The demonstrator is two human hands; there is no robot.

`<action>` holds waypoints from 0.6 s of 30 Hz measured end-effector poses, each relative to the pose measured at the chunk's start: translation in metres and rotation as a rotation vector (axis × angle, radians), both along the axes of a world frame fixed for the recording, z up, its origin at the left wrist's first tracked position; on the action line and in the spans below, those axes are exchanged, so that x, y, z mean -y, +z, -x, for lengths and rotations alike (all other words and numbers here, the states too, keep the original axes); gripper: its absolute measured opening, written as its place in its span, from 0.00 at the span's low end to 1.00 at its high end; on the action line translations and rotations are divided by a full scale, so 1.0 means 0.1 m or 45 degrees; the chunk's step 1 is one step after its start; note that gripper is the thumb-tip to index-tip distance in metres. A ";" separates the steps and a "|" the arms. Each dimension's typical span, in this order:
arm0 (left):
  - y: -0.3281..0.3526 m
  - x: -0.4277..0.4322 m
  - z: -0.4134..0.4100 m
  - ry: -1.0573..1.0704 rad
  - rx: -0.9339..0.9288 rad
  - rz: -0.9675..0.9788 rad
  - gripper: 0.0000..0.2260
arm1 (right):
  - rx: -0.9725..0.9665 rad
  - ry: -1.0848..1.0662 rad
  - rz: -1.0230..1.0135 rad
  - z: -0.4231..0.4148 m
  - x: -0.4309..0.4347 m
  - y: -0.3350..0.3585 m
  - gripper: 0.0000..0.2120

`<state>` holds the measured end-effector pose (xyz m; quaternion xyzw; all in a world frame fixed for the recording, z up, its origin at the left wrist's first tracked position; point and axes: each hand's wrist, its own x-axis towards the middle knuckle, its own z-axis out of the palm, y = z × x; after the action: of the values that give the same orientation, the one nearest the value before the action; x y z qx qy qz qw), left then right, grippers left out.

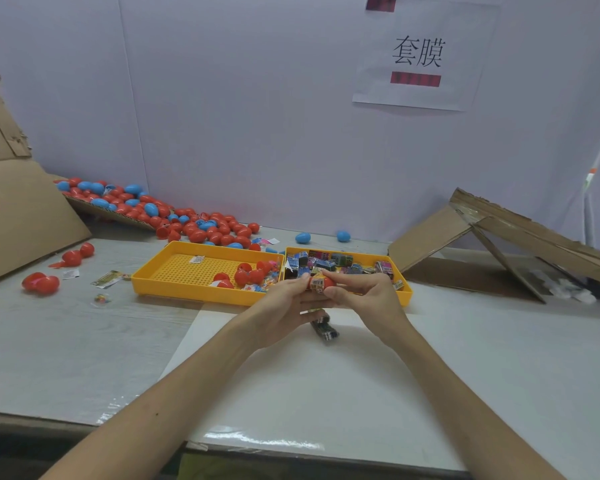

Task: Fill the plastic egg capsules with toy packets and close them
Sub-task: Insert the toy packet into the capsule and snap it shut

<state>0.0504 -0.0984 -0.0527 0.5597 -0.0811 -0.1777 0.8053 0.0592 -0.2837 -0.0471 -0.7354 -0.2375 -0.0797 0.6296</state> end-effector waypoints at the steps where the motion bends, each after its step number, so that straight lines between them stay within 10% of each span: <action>1: 0.00 0.00 0.00 0.003 -0.005 -0.002 0.17 | 0.001 0.006 -0.003 0.00 0.00 0.00 0.16; 18: 0.04 0.03 0.07 0.014 0.246 -0.068 0.16 | 0.071 -0.012 -0.099 0.00 -0.02 0.02 0.16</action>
<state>0.0437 -0.1017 -0.0486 0.5959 -0.1508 -0.1207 0.7795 0.0587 -0.2818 -0.0454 -0.7089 -0.2482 -0.1121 0.6506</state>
